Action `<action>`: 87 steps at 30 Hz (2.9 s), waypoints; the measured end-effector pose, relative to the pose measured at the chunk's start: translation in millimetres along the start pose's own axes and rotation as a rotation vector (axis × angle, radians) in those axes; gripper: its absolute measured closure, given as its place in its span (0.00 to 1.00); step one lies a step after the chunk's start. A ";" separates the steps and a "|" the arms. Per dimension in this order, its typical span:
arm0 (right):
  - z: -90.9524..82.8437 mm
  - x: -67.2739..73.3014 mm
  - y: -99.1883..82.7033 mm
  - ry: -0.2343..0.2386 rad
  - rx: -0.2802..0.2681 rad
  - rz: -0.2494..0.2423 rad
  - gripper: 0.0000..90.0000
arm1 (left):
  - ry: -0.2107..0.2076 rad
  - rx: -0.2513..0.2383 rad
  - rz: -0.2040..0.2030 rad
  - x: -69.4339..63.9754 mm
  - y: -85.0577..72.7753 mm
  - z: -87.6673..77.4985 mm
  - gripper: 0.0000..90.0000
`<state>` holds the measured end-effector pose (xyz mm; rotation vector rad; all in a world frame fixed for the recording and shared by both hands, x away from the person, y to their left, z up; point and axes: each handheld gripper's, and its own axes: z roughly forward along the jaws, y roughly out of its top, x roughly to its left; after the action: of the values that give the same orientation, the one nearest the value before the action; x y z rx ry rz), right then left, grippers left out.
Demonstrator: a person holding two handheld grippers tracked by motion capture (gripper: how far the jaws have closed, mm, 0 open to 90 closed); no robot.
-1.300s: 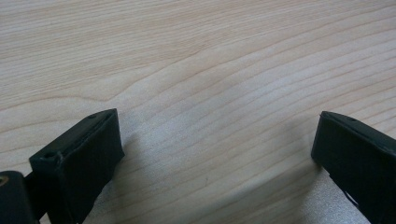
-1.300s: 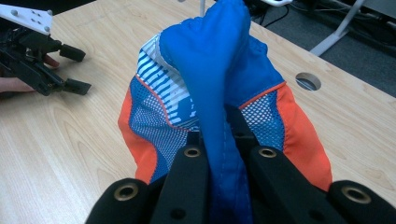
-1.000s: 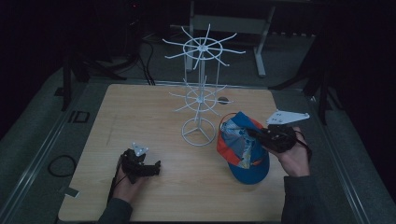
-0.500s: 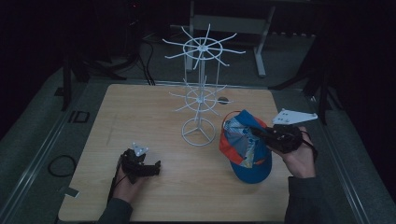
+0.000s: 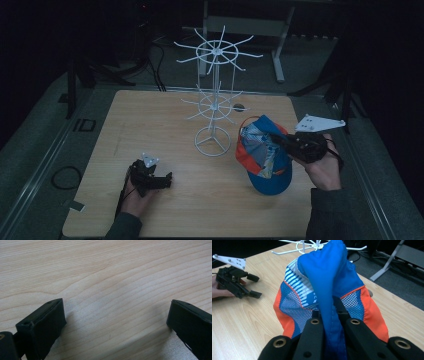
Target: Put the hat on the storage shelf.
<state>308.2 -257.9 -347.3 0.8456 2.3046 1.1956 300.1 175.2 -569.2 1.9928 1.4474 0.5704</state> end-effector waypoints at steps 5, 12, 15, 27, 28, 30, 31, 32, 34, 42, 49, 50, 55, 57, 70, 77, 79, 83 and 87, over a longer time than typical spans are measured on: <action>-3.5 -0.8 4.2 0.000 -0.015 -0.003 0.99 | -0.001 0.001 0.002 -0.2 0.0 -0.1 0.02; -6.7 -2.1 8.3 0.014 -0.027 -0.003 0.99 | -0.001 0.001 0.001 -0.4 0.0 -0.1 0.02; -8.5 -2.9 11.4 0.020 -0.029 -0.002 0.99 | -0.001 0.000 0.001 -0.5 0.0 0.0 0.02; -13.6 -1.4 19.9 0.040 -0.031 -0.015 0.99 | -0.001 0.000 0.001 -0.5 0.0 0.0 0.02; -13.9 -0.9 21.0 0.042 -0.034 -0.017 0.99 | -0.001 0.000 0.001 -0.4 0.0 0.0 0.02; -14.6 -0.4 22.1 0.044 -0.033 -0.019 0.99 | -0.001 0.000 0.001 -0.5 0.0 0.0 0.02; -14.8 -0.2 22.8 0.044 -0.036 -0.022 0.99 | -0.001 0.000 0.001 -0.5 0.0 0.0 0.02; -15.0 0.3 23.5 0.045 -0.036 -0.023 0.99 | -0.001 0.000 0.001 -0.5 0.0 0.0 0.02; -15.3 1.2 24.6 0.046 -0.036 -0.026 0.99 | -0.001 0.000 0.001 -0.5 0.0 0.0 0.02; -15.5 3.0 26.2 0.049 -0.035 -0.031 0.99 | -0.001 0.000 0.001 -0.5 0.0 0.0 0.02; -15.7 3.4 26.5 0.049 -0.040 -0.033 0.99 | -0.001 0.000 0.001 -0.4 0.0 0.0 0.02; -15.7 3.4 26.5 0.049 -0.040 -0.033 0.99 | -0.001 0.000 0.001 -0.4 0.0 0.0 0.02; -17.0 5.5 29.4 0.053 -0.047 -0.043 0.99 | -0.001 0.000 0.001 -0.5 0.0 0.0 0.02; -18.1 6.7 31.1 0.056 -0.053 -0.046 0.99 | -0.001 0.000 0.001 -0.5 0.0 0.0 0.02; -23.2 10.4 39.5 0.061 -0.073 -0.065 0.99 | -0.001 0.000 0.001 -0.5 0.0 0.0 0.02; -24.8 10.8 40.5 0.063 -0.083 -0.060 0.99 | -0.001 0.000 0.001 -0.5 0.0 0.0 0.02; -24.7 11.3 40.6 0.064 -0.084 -0.061 0.99 | -0.001 0.000 0.001 -0.5 0.0 0.0 0.02; -24.5 12.2 40.6 0.065 -0.086 -0.068 0.99 | -0.001 0.000 0.001 -0.5 0.0 0.0 0.02; -23.8 12.8 40.3 0.067 -0.086 -0.068 0.99 | -0.001 0.000 0.001 -0.4 0.0 0.0 0.02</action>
<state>297.7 -245.1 -301.6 0.7009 2.2963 1.3017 299.9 174.7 -569.2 1.9937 1.4456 0.5698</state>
